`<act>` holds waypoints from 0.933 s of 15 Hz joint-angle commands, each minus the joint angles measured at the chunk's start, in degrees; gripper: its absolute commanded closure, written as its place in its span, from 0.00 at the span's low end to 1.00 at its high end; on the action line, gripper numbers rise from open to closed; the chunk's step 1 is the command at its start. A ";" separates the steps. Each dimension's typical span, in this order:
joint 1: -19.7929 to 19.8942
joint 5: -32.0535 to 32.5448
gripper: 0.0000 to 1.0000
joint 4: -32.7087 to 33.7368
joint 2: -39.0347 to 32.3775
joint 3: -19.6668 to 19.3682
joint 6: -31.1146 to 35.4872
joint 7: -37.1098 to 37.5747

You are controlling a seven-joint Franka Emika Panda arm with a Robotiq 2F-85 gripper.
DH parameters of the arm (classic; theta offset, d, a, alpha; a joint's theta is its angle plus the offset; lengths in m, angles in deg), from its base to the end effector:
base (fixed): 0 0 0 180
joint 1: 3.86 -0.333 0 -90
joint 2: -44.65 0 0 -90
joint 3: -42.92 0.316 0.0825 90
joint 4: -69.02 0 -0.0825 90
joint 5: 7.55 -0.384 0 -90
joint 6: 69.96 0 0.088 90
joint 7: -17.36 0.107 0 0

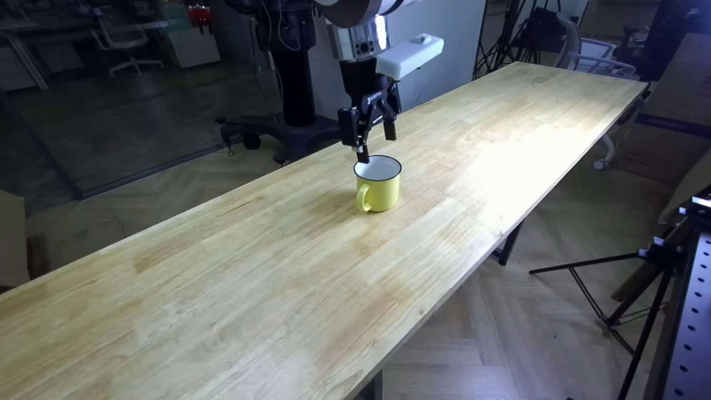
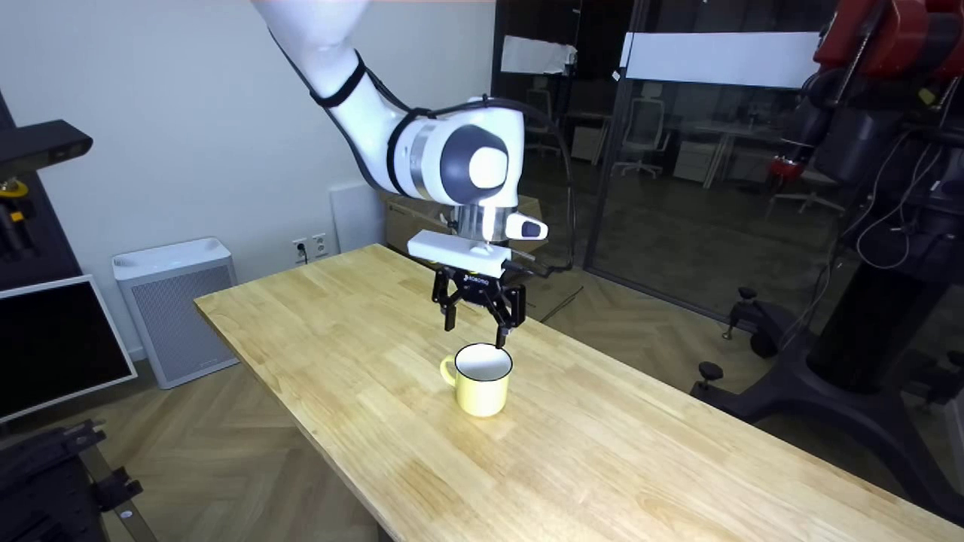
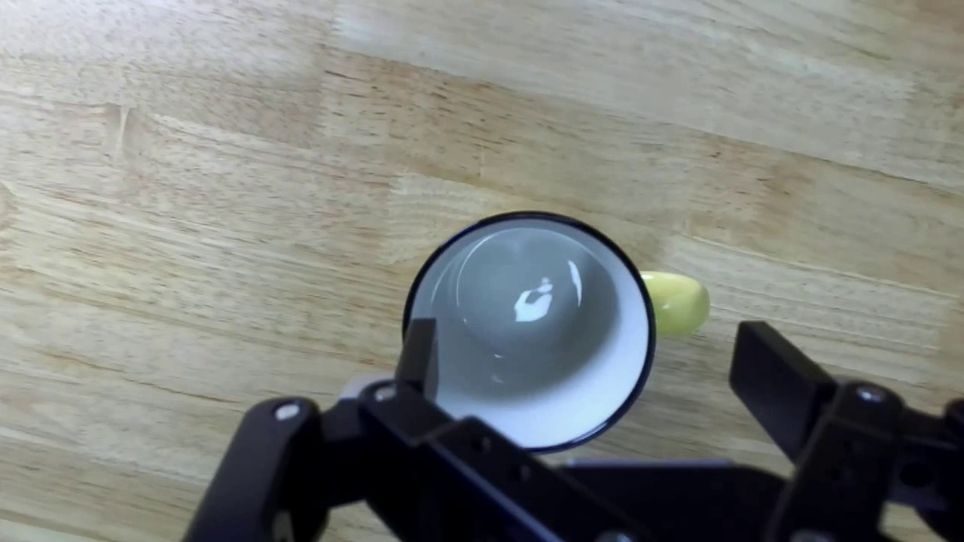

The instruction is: Move the yellow from left to right

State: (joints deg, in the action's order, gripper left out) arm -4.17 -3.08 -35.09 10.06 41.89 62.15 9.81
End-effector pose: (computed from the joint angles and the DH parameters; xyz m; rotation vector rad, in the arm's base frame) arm 0.6379 -0.0090 0.1960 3.0673 0.2729 -0.1842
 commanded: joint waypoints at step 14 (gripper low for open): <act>-1.04 0.67 0.00 8.61 -9.85 1.00 -1.42 1.20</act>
State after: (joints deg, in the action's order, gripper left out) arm -4.71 -3.10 -31.40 3.58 43.09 63.14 9.67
